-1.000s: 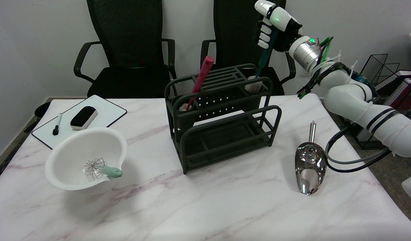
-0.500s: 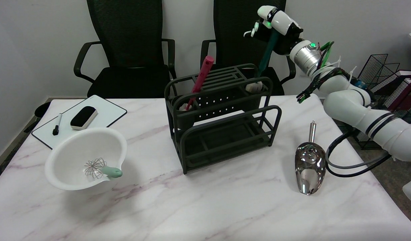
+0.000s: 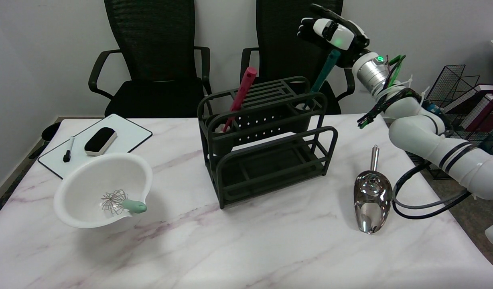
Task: Place the blue sponge bottle brush into the kitchen storage rack.
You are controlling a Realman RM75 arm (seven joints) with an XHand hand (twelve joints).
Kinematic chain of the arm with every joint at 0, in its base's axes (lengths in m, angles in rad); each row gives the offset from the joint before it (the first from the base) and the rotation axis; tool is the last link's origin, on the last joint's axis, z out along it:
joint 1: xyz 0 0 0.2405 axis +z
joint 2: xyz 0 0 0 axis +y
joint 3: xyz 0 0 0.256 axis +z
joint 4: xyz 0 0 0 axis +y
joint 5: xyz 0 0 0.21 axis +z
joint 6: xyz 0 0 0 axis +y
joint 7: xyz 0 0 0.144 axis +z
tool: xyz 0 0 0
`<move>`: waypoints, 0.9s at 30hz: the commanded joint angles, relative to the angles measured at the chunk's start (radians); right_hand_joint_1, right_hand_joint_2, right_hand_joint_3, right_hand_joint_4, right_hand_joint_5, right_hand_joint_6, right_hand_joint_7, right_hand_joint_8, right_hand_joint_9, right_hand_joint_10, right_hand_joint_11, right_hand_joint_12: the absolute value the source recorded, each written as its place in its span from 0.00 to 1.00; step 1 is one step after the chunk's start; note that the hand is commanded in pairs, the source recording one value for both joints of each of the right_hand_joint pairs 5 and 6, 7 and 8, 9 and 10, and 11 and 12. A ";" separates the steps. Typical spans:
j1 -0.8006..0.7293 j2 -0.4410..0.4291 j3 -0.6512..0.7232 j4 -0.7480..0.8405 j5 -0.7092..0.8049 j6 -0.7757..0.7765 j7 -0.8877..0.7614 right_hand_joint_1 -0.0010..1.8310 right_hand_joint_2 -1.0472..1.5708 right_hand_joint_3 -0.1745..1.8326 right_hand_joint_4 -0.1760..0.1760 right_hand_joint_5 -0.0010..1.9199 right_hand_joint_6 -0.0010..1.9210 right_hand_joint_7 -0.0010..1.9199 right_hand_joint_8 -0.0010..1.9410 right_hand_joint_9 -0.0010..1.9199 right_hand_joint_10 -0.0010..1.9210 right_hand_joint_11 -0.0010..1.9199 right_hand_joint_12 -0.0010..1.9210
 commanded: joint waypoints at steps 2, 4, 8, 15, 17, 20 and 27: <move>-0.157 0.016 0.142 0.010 -0.005 0.173 -0.007 0.60 0.54 0.77 0.50 0.20 0.20 0.37 0.37 0.35 0.35 0.32 0.32; -0.203 0.018 0.195 0.011 -0.023 0.205 -0.007 0.60 0.55 0.77 0.50 0.21 0.21 0.37 0.37 0.35 0.35 0.32 0.32; -0.320 0.019 0.304 0.010 -0.040 0.250 -0.007 0.60 0.57 0.75 0.50 0.23 0.23 0.39 0.38 0.35 0.35 0.32 0.32; -0.494 0.007 0.416 -0.029 -0.028 0.383 -0.007 0.58 0.61 0.72 0.50 0.30 0.30 0.42 0.42 0.37 0.37 0.31 0.31; -0.545 0.000 0.459 -0.056 -0.027 0.420 -0.007 0.58 0.62 0.71 0.50 0.30 0.30 0.43 0.42 0.37 0.37 0.31 0.31; -0.601 -0.012 0.506 -0.098 -0.027 0.484 -0.006 0.58 0.63 0.69 0.50 0.31 0.31 0.44 0.44 0.39 0.38 0.31 0.31; -0.670 -0.033 0.481 -0.186 0.028 0.651 0.000 0.56 0.67 0.67 0.50 0.34 0.34 0.53 0.52 0.48 0.48 0.31 0.31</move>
